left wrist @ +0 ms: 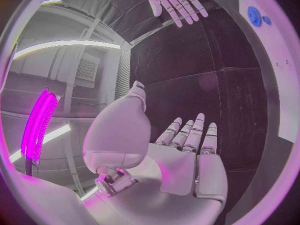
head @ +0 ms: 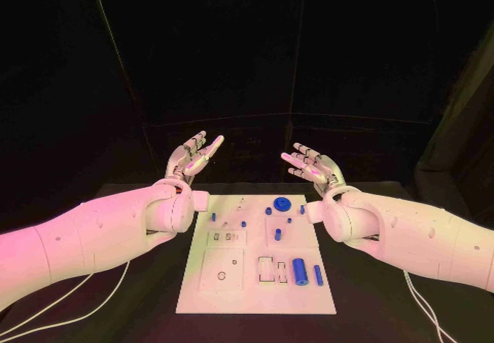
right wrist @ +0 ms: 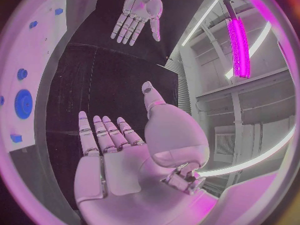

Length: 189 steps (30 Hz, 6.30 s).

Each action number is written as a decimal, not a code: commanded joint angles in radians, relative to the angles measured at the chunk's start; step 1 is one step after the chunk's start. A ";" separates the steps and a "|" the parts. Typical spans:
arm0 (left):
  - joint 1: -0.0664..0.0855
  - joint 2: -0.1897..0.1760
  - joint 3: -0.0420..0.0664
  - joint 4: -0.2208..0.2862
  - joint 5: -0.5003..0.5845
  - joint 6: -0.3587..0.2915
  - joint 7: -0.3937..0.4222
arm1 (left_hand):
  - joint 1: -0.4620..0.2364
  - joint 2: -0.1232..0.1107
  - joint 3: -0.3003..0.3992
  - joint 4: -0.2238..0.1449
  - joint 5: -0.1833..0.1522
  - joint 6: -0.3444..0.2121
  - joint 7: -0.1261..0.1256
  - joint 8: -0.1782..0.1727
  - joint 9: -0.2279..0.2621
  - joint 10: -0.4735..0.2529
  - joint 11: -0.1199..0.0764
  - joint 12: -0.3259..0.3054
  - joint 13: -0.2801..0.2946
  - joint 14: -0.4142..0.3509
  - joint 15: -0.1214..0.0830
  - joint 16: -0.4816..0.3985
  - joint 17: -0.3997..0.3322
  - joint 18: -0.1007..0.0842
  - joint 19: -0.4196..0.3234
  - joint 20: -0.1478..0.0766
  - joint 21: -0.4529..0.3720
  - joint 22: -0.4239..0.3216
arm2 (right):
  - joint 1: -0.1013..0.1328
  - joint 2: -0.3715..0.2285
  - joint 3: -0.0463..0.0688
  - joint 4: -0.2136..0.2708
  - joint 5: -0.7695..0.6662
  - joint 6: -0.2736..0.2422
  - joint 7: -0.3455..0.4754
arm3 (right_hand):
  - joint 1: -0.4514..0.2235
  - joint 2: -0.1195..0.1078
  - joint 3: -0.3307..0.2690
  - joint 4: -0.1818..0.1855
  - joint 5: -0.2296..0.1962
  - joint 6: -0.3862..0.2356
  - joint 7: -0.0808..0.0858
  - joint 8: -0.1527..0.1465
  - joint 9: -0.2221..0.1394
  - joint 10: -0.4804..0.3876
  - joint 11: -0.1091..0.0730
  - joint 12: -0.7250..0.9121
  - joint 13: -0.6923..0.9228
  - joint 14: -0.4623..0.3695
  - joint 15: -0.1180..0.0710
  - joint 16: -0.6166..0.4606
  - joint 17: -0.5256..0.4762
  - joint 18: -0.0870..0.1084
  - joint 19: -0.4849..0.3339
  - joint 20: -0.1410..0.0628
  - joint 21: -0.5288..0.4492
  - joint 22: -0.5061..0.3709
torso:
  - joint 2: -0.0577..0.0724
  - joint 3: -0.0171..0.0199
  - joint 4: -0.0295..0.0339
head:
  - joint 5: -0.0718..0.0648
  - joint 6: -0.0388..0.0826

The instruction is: Assemble the parts on the task board

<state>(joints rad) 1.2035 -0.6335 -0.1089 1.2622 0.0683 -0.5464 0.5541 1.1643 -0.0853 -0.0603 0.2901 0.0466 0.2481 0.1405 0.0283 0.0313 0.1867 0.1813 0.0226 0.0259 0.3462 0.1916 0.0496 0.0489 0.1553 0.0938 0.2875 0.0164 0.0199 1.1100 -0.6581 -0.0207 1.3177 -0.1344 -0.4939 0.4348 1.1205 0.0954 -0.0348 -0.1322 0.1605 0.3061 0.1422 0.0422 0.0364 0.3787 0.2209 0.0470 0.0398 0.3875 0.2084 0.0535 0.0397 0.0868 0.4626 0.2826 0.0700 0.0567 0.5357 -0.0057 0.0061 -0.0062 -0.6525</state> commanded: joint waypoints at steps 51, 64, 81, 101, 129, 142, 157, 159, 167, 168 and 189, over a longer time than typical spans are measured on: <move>0.009 -0.232 -0.006 0.298 0.005 0.231 0.044 | 0.147 0.145 -0.052 -0.154 0.003 0.715 0.082 0.100 0.035 0.857 -0.012 0.128 0.042 0.733 -0.061 0.151 0.064 0.030 0.757 -0.040 0.233 0.078 | 0.118 0.009 -0.001 -0.062 -1.454 0.283 -0.441 | 0.152 -0.084 0.186 -0.152 0.018 0.718 0.019 0.022 0.029 0.782 -0.129 0.017 0.024 1.120 -0.210 0.516 0.296 0.093 0.819 -0.208 0.534 0.211 | 0.188 -0.0066 0.0425 | -0.036 0.036; 0.009 -0.240 -0.006 0.311 0.004 0.237 0.038 | 0.148 0.148 -0.053 -0.159 0.003 0.715 0.083 0.095 0.034 0.855 -0.011 0.121 0.041 0.733 -0.061 0.146 0.064 0.030 0.759 -0.039 0.230 0.075 | 0.126 0.019 -0.001 -0.055 -1.520 0.299 -0.482 | 0.130 -0.093 0.241 -0.150 0.009 0.717 0.019 0.022 0.030 0.777 -0.129 0.017 0.024 1.106 -0.209 0.755 0.480 0.094 0.796 -0.202 0.670 0.296 | 0.200 -0.0065 0.0428 | -0.032 0.039; 0.010 -0.242 -0.006 0.314 0.004 0.246 0.024 | 0.165 0.164 -0.042 -0.187 0.003 0.714 0.086 0.079 0.034 0.852 -0.008 0.101 0.040 0.738 -0.059 0.131 0.064 0.030 0.769 -0.038 0.221 0.065 | 0.126 0.057 -0.001 -0.091 -1.526 0.365 -0.500 | 0.104 -0.097 0.362 -0.141 -0.012 0.722 0.020 0.022 0.030 0.780 -0.129 0.017 0.023 1.115 -0.206 1.115 0.856 0.064 0.824 -0.186 0.952 0.594 | 0.206 -0.0047 0.0463 | -0.026 0.034; 0.010 -0.246 -0.006 0.314 0.004 0.246 0.010 | 0.170 0.170 -0.035 -0.204 0.003 0.714 0.088 0.070 0.034 0.849 -0.006 0.089 0.040 0.740 -0.059 0.122 0.064 0.030 0.779 -0.039 0.218 0.061 | 0.126 0.060 -0.001 -0.077 -1.519 0.236 -0.503 | 0.101 -0.098 0.466 -0.115 -0.061 0.782 0.013 0.034 0.035 0.847 -0.141 0.024 0.027 1.113 -0.216 1.231 0.971 0.040 0.860 -0.187 1.111 0.790 | 0.206 -0.0032 0.0436 | -0.022 0.035; 0.012 -0.245 -0.006 0.314 0.004 0.245 0.006 | 0.161 0.168 -0.035 -0.215 0.003 0.718 0.088 0.063 0.035 0.850 -0.005 0.079 0.040 0.732 -0.057 0.107 0.061 0.029 0.795 -0.039 0.220 0.058 | 0.127 0.227 0.000 -0.230 -1.499 0.146 -0.536 | 0.110 -0.116 0.509 -0.106 -0.077 0.780 0.018 0.023 0.032 0.840 -0.137 0.015 0.024 1.107 -0.213 1.249 0.978 0.038 0.856 -0.184 1.135 0.813 | 0.215 -0.0060 0.0594 | -0.022 0.049; 0.013 -0.243 -0.006 0.312 0.004 0.246 0.002 | 0.161 0.169 -0.035 -0.215 0.003 0.718 0.088 0.063 0.035 0.850 -0.005 0.079 0.041 0.731 -0.057 0.107 0.061 0.029 0.795 -0.039 0.220 0.058 | 0.130 0.261 0.001 -0.266 -1.506 0.135 -0.544 | 0.110 -0.116 0.513 -0.104 -0.076 0.779 0.018 0.023 0.031 0.837 -0.136 0.015 0.024 1.107 -0.212 1.250 0.977 0.038 0.855 -0.183 1.137 0.814 | 0.216 -0.0071 0.0619 | -0.022 0.049; 0.016 -0.244 -0.006 0.315 0.004 0.248 -0.004 | 0.160 0.169 -0.035 -0.217 0.003 0.719 0.088 0.062 0.035 0.850 -0.005 0.077 0.041 0.730 -0.056 0.104 0.061 0.028 0.794 -0.039 0.219 0.057 | 0.132 0.296 0.000 -0.307 -1.505 0.184 -0.549 | 0.101 -0.129 0.519 -0.094 -0.080 0.772 0.021 0.022 0.031 0.828 -0.132 0.015 0.024 1.104 -0.209 1.252 0.973 0.038 0.851 -0.180 1.141 0.816 | 0.217 -0.0079 0.0630 | -0.019 0.043; 0.016 -0.244 -0.006 0.316 0.004 0.248 -0.004 | 0.160 0.169 -0.035 -0.217 0.003 0.719 0.088 0.062 0.035 0.850 -0.005 0.077 0.041 0.729 -0.056 0.104 0.061 0.028 0.794 -0.039 0.218 0.057 | 0.132 0.299 0.000 -0.312 -1.505 0.191 -0.553 | 0.098 -0.134 0.519 -0.091 -0.083 0.769 0.022 0.021 0.030 0.823 -0.131 0.015 0.024 1.103 -0.208 1.252 0.971 0.038 0.849 -0.178 1.141 0.816 | 0.217 -0.0083 0.0623 | -0.017 0.044; 0.018 -0.245 -0.006 0.316 0.004 0.251 -0.007 | 0.159 0.168 -0.035 -0.218 0.003 0.718 0.089 0.060 0.035 0.849 -0.004 0.075 0.040 0.728 -0.055 0.102 0.060 0.028 0.793 -0.038 0.217 0.056 | 0.132 0.306 0.000 -0.319 -1.505 0.202 -0.568 | 0.076 -0.177 0.498 -0.069 -0.102 0.704 0.043 0.018 0.027 0.742 -0.108 0.013 0.022 1.094 -0.189 1.246 0.947 0.042 0.828 -0.163 1.129 0.789 | 0.218 -0.0081 0.0614 | -0.017 0.042; 0.018 -0.245 -0.006 0.316 0.004 0.251 -0.007 | 0.159 0.168 -0.035 -0.218 0.003 0.718 0.089 0.060 0.035 0.849 -0.004 0.075 0.040 0.728 -0.055 0.102 0.060 0.028 0.793 -0.038 0.217 0.056 | 0.132 0.306 0.000 -0.320 -1.505 0.201 -0.569 | 0.078 -0.182 0.490 -0.065 -0.104 0.692 0.045 0.019 0.027 0.725 -0.105 0.016 0.023 1.091 -0.186 1.243 0.940 0.044 0.824 -0.160 1.125 0.782 | 0.218 -0.0079 0.0617 | -0.017 0.042; 0.018 -0.258 -0.006 0.321 0.004 0.253 -0.001 | 0.158 0.171 -0.033 -0.225 0.003 0.725 0.083 0.060 0.036 0.857 -0.007 0.075 0.041 0.731 -0.057 0.098 0.060 0.029 0.796 -0.039 0.215 0.054 | 0.141 0.088 0.014 -0.078 -1.359 0.138 -0.606 | 0.086 -0.203 0.396 -0.001 -0.015 0.655 0.020 0.022 0.030 0.879 -0.142 0.159 0.075 1.101 -0.216 1.277 0.982 0.045 0.834 -0.177 1.140 0.794 | 0.213 -0.0055 0.0455 | -0.017 0.044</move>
<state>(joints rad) 1.2200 -0.8907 -0.1157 1.5799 0.0777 -0.3073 0.5428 1.3250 0.0828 -0.0932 0.0714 0.0465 0.9669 0.2212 0.0939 0.0664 1.0362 0.1734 0.1003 0.0672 1.0776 0.1379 0.1540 0.1099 0.1698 0.8829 0.2475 0.2364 0.0751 1.2486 -0.5632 -0.0077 1.2253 -1.5743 -0.3536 -0.1447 1.2132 -0.0999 0.3677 -0.1376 0.1272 0.9641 0.1676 0.0659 0.0677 1.2362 0.0849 0.1942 0.1091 1.4650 -0.0011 1.3250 1.0120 0.1398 1.2903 0.1085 1.2057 0.8457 0.7503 -0.0121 0.0590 -0.0231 -0.6079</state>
